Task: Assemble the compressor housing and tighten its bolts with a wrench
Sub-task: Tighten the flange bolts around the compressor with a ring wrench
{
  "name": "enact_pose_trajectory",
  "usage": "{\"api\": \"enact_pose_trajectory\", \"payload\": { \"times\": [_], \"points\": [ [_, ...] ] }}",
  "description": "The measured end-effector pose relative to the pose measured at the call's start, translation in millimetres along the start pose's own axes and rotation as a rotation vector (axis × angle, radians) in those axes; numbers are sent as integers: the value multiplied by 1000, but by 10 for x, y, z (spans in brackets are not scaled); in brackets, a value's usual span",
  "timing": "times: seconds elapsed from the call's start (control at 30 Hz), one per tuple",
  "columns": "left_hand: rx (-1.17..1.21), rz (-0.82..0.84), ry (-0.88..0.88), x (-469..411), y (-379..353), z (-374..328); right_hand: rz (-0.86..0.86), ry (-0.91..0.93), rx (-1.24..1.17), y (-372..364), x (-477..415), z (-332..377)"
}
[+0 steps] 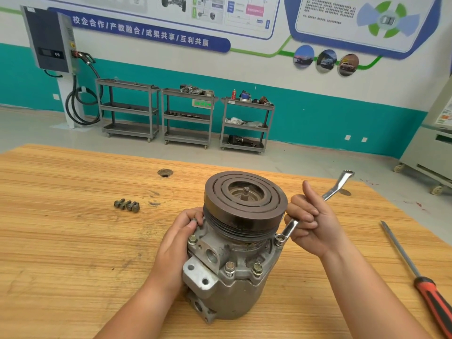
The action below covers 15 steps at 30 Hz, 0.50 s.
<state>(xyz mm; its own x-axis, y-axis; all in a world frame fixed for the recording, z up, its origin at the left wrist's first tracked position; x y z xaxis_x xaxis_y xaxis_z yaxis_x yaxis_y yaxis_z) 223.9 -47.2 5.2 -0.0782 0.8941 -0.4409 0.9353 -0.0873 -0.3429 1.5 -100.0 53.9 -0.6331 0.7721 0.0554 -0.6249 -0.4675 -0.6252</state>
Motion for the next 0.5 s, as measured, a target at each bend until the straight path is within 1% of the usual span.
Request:
{"api": "enact_pose_trajectory", "payload": {
  "times": [0.07, 0.1, 0.17, 0.23, 0.33, 0.37, 0.4, 0.5],
  "points": [
    [0, -8, 1, -2, -3, 1, 142, -67, -65, -15, -75, -12],
    [1, -8, 1, -2, -2, 4, 185, -95, -88, -25, -110, -20],
    [10, -9, 1, -1, 1, 4, 206, -143, -111, -6, -152, -43],
    [-6, -6, -3, 1, 6, 3, 238, -187, -182, 29, -164, -94],
    [-33, -11, 12, 4, 23, 33, 258, -190, -318, 46, -118, -169],
    [-33, -15, 18, 4, 28, 41, 226, -158, -332, 27, -89, -177],
    [-33, -17, 20, 3, 30, 45, 158, -95, -314, 17, -47, -186],
    [-31, -21, 26, -1, 25, 42, -273, 152, -129, -39, 207, -199]
  ]
}}
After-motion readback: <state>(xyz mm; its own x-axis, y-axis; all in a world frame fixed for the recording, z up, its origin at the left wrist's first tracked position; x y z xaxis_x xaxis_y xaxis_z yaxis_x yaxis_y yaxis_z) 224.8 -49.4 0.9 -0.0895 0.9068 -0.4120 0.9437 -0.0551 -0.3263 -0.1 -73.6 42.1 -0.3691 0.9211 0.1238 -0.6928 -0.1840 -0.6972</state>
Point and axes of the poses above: each hand's wrist, its own x-axis away from the middle knuckle, its own y-axis out of the back of the hand, z = x × y, the point moved 3 cm from there along -x, towards the middle knuckle, and after that the axes turned 9 degrees about -y, right-handed, at the moved point
